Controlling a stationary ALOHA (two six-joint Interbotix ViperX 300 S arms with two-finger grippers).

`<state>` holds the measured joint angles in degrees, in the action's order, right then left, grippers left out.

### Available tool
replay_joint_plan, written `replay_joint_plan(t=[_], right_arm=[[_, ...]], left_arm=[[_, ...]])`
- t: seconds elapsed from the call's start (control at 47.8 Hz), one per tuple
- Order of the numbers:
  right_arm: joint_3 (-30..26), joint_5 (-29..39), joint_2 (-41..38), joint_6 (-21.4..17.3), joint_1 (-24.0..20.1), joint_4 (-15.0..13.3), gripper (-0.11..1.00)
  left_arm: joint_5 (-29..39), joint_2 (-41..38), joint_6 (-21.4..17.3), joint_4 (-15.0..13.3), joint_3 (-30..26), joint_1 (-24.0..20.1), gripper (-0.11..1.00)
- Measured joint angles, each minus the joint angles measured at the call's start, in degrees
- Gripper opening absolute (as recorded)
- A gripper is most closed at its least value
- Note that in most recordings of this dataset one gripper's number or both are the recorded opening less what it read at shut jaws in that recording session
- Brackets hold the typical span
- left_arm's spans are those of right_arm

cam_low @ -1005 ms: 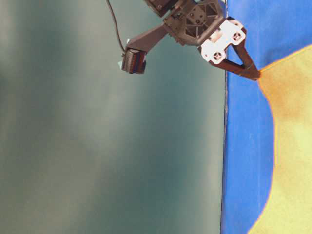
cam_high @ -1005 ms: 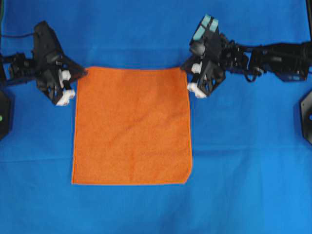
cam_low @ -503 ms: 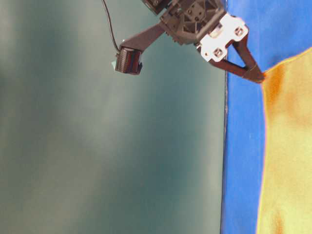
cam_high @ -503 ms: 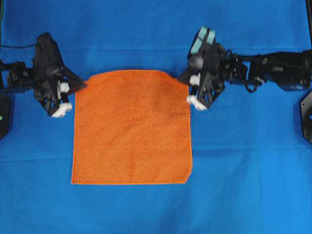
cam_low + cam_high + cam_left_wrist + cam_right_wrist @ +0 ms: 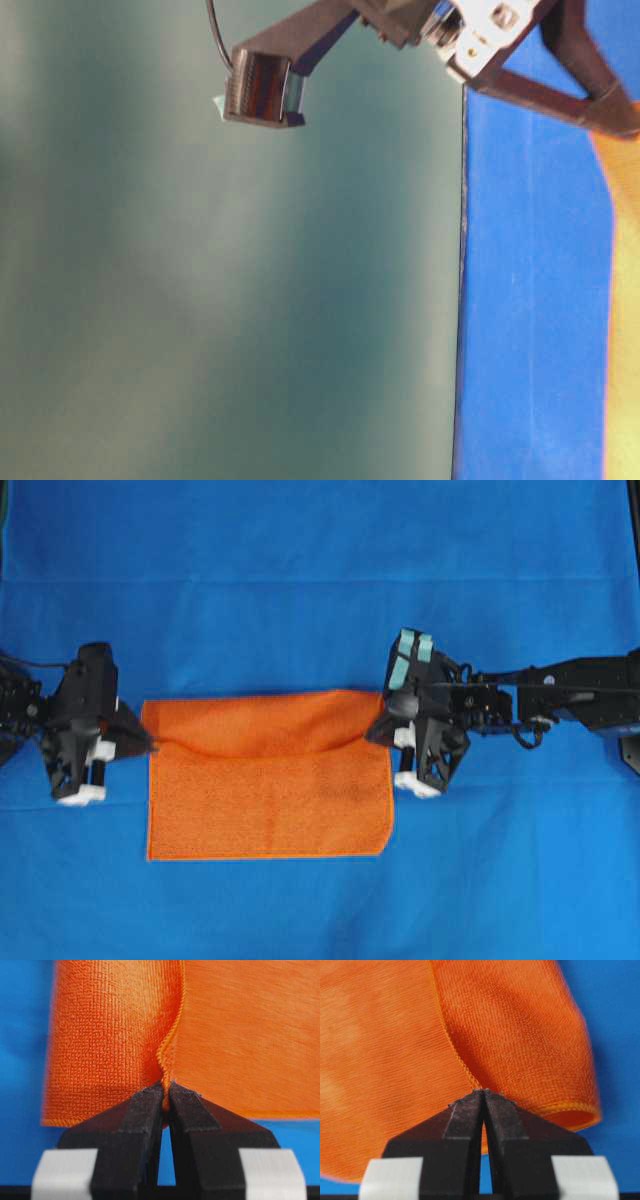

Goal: Fold the orange towel.

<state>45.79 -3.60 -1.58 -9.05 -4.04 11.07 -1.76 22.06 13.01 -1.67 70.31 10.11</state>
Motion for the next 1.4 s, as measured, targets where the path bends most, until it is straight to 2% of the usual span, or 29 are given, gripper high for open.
replay_joint_plan(t=[0.188, 0.335, 0.461, 0.586, 1.131, 1.214, 1.277, 1.319, 1.403], right_arm=[[0.00, -0.26, -0.09, 0.00, -6.24, 3.43, 0.00], [-0.18, -0.53, -0.09, 0.00, -10.11, 5.80, 0.00], [-0.53, -0.62, -0.09, -0.09, -12.22, 7.38, 0.00], [-0.62, -0.62, -0.09, 0.09, -13.18, 7.56, 0.00], [-1.41, -0.09, -1.76, 0.09, -14.15, 7.73, 0.01], [-1.67, 0.00, -1.85, 0.09, -14.50, 7.91, 0.01], [-1.76, 0.09, -1.85, 0.09, -15.03, 8.09, 0.02], [-1.76, 0.18, -1.93, 0.09, -15.38, 8.35, 0.10], [-1.76, 0.26, -1.93, 0.09, -15.73, 8.88, 0.36]], left_arm=[[-0.18, -0.62, 9.58, 0.00, -0.18, 8.09, 0.01], [-1.05, -2.81, 13.10, 0.00, -1.67, 12.83, 0.01], [-1.05, -5.71, 13.36, 0.00, -3.87, 15.47, 0.01], [-0.09, -8.96, 13.36, 0.00, -6.42, 16.61, 0.01], [1.32, -11.34, 13.36, 0.00, -7.56, 16.52, 0.02], [1.14, -11.51, 13.36, 0.00, -7.65, 16.44, 0.11], [1.05, -11.60, 13.36, 0.00, -7.73, 16.44, 0.24], [1.05, -11.60, 13.36, 0.00, -7.73, 16.44, 0.37], [1.05, -11.60, 13.36, 0.00, -7.73, 16.44, 0.61]])
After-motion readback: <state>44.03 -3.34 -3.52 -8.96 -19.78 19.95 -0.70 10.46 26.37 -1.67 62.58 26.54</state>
